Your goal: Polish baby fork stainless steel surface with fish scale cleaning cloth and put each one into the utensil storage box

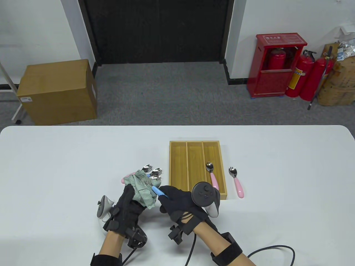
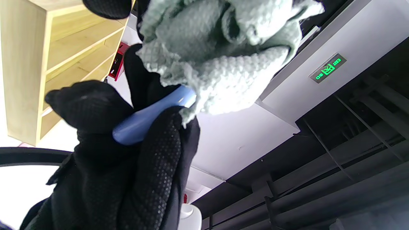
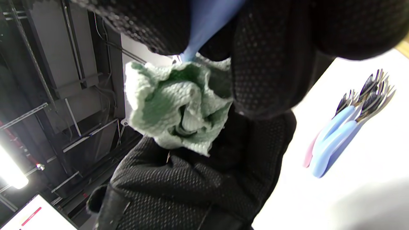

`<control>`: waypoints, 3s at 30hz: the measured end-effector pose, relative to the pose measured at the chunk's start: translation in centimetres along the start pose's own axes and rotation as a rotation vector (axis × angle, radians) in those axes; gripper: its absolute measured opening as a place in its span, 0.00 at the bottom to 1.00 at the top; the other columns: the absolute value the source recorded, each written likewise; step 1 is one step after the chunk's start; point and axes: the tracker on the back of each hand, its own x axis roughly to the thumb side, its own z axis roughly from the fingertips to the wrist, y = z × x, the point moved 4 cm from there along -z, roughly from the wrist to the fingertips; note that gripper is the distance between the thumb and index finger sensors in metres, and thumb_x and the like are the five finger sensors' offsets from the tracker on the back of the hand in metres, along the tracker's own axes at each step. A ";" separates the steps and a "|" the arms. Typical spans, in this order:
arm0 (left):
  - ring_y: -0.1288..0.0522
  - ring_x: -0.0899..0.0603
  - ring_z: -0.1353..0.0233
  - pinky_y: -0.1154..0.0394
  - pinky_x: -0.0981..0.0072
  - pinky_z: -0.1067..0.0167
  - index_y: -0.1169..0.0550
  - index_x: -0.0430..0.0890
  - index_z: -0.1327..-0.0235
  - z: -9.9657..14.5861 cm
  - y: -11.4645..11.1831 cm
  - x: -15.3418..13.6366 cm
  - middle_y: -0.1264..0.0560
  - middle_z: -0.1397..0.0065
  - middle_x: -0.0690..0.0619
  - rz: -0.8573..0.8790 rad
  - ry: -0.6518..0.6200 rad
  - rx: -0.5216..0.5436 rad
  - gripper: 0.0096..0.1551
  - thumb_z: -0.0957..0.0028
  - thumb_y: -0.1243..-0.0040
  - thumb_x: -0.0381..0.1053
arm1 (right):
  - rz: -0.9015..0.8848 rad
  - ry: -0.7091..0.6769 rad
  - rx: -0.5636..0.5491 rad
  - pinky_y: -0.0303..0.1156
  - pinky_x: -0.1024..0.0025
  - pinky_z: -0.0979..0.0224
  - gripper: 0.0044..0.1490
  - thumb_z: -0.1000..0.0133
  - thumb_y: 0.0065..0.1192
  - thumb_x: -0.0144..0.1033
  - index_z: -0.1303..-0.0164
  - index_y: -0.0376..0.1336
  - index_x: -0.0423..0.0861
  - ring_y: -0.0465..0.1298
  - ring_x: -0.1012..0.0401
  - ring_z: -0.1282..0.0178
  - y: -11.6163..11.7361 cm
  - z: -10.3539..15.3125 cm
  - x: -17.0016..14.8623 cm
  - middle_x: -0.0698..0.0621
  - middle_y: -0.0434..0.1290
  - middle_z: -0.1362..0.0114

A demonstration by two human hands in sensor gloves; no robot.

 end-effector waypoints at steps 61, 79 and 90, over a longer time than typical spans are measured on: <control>0.21 0.47 0.26 0.32 0.43 0.29 0.28 0.56 0.35 1.3 2.9 1.6 0.17 0.36 0.57 -0.209 -0.024 0.281 0.25 0.44 0.41 0.61 | 0.048 -0.015 0.137 0.77 0.46 0.65 0.31 0.52 0.67 0.39 0.47 0.70 0.32 0.84 0.53 0.77 2.2 0.0 0.0 0.30 0.80 0.53; 0.19 0.47 0.31 0.30 0.42 0.32 0.27 0.48 0.37 0.5 1.3 1.3 0.16 0.41 0.57 -0.308 0.020 0.181 0.30 0.45 0.33 0.63 | 0.067 -0.001 0.185 0.78 0.47 0.67 0.30 0.52 0.67 0.41 0.48 0.71 0.34 0.83 0.54 0.79 2.8 0.3 -0.7 0.32 0.82 0.57; 0.16 0.49 0.33 0.27 0.46 0.33 0.22 0.50 0.39 1.3 3.4 2.8 0.13 0.44 0.54 -0.437 -0.032 0.349 0.24 0.47 0.38 0.57 | 0.062 0.011 0.170 0.78 0.47 0.67 0.31 0.52 0.67 0.40 0.47 0.70 0.32 0.83 0.54 0.79 2.6 0.0 -0.8 0.31 0.82 0.58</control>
